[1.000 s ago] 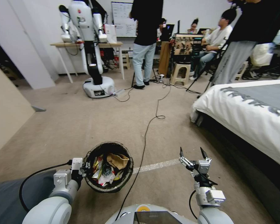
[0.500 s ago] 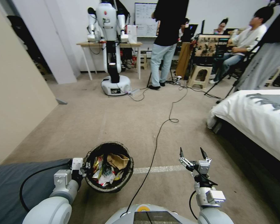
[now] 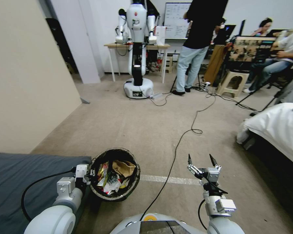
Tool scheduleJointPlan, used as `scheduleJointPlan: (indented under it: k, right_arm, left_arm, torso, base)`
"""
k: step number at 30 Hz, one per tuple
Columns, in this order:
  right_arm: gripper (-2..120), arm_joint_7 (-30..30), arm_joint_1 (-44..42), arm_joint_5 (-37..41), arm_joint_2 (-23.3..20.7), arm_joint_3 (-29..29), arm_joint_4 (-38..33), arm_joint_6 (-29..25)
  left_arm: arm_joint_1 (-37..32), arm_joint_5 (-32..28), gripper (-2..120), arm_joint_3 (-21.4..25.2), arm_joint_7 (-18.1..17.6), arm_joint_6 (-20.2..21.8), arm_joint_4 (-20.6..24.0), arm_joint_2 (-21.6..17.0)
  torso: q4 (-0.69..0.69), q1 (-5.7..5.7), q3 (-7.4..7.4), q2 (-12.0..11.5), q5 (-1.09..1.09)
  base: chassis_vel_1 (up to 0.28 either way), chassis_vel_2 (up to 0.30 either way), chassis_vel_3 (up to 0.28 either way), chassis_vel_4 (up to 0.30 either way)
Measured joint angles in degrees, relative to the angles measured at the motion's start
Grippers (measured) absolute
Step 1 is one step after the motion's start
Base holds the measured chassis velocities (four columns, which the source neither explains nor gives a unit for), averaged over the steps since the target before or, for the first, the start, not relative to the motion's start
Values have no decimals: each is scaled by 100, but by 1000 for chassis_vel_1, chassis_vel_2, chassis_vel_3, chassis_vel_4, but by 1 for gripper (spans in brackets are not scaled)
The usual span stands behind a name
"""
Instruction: Pick up the trash bin, then pick up the garbage from the floor and place it into the trash bin.
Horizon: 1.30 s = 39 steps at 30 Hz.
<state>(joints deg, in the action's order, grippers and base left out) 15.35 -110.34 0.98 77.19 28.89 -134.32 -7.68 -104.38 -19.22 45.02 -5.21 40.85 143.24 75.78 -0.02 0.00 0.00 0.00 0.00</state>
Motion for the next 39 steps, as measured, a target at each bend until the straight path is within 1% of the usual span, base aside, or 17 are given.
scheduleJointPlan:
  k: [4,9,16,25,30,36,38,39]
  right_arm:
    - [100,10,3,-1,6,3,3,-3]
    - [100,13,1,-7,17,3,3,-4]
    - [100,19,-17,-51,58,2,3,-5]
    - [100,19,-45,-141,137,-8,18,1]
    - [100,15,-49,-191,180,-34,40,9]
    - [100,15,-44,-219,215,-37,55,15]
    - [100,15,-41,-256,260,-35,67,24]
    - [100,15,-41,-256,260,-35,67,24]
  left_arm:
    - [-2,10,1,-71,-7,104,0,9]
    - [21,44,1,-119,-7,121,0,-30]
    - [80,2,1,-191,97,123,0,-212]
    - [148,-313,1,-324,162,127,0,-382]
    - [282,-641,1,-371,102,135,0,-536]
    - [356,-684,1,-436,102,135,-21,-584]
    - [466,-757,1,-507,111,136,-233,-609]
    - [466,-757,1,-507,111,136,-233,-609]
  torso:
    - [1,0,0,0,0]
    - [1,0,0,0,0]
    - [1,0,0,0,0]
    - [1,0,0,0,0]
    - [1,0,0,0,0]
    - [2,0,0,0,0]
    - [2,0,0,0,-1]
    - [2,0,0,0,-1]
  base:
    - [0,0,0,0]
    - [0,0,0,0]
    - [0,0,0,0]
    - [0,0,0,0]
    - [0,0,0,0]
    - [0,0,0,0]
    - [0,0,0,0]
    - [0,0,0,0]
